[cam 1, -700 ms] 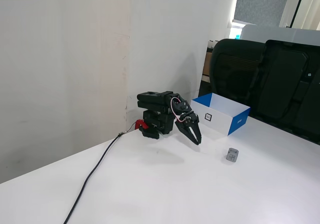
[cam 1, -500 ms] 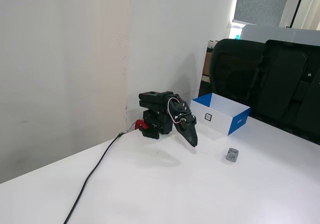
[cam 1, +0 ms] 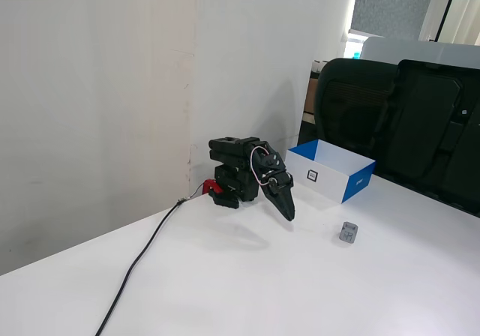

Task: Grasp the gray block and put it in the box.

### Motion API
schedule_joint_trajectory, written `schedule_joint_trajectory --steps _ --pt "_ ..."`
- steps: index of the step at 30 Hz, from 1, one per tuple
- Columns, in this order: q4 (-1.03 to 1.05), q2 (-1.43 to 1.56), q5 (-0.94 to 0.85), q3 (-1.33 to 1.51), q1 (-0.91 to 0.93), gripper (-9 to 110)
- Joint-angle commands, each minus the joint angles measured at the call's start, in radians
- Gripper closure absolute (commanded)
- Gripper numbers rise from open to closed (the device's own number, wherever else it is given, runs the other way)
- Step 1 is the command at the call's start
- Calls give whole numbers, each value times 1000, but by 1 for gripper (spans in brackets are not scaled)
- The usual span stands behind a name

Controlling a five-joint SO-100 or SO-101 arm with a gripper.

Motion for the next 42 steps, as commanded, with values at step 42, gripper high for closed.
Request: schedule_joint_trajectory --steps 42 --pt "270 9 -483 -298 192 95"
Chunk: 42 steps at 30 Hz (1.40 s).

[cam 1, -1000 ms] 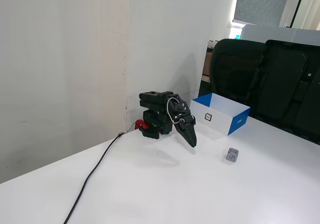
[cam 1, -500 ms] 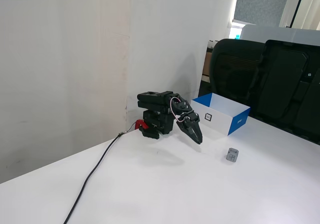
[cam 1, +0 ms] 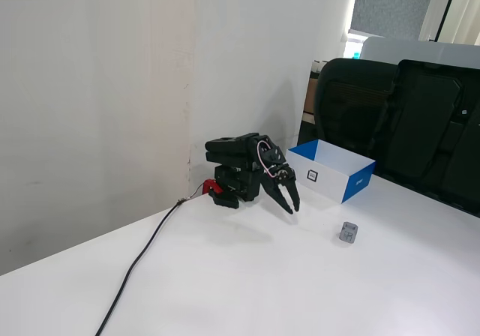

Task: Grasp the gray block and put it in the box.

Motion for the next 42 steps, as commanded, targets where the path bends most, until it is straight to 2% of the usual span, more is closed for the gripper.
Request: schedule_joint_trajectory --steps 1,7,13,20,27,33,38,42 --pt "75 0 -60 -147 38 94" --pt "86 -163 -133 -324 49 87" --pt "115 -229 -250 -408 71 75" --pt "83 -396 -304 -471 72 72" --pt "86 -551 -595 -574 60 72" --pt "87 -710 -765 -675 32 71" --pt "78 -733 -951 -681 15 70" --pt "57 -818 -1031 -747 0 70"
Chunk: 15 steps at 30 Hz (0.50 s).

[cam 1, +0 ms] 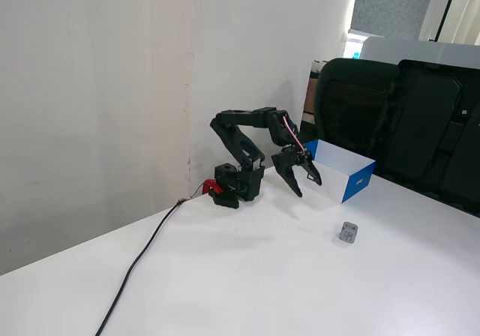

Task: Grasp the gray block and put it in the box.

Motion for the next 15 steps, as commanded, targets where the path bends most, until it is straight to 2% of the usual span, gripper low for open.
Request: schedule_joint_trajectory --steps 1,7,15 --pt "-35 -89 -61 -146 -9 70" --pt "-37 -310 -69 -322 -18 70" --pt "-32 -465 -58 -402 8 68"
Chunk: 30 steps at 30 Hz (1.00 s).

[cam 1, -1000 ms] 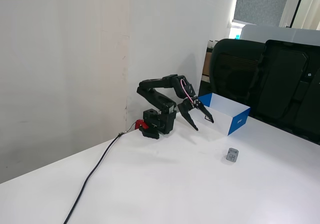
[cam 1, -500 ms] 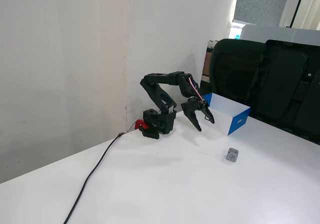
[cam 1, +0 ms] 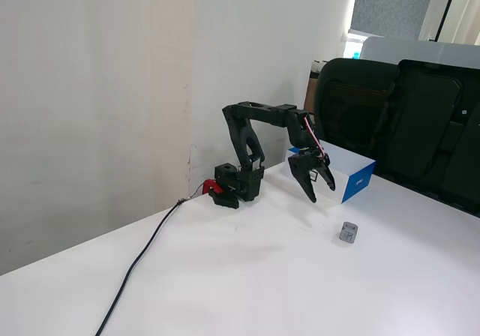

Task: Grasp the gray block and put it in the box.

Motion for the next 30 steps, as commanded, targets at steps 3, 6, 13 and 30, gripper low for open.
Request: schedule_joint_trajectory --steps 3,6,13,30 --pt "12 -69 6 -129 43 69" --pt "40 -106 9 -156 83 69" --pt "55 -227 23 -255 172 68" --pt "141 -641 60 -591 238 65"
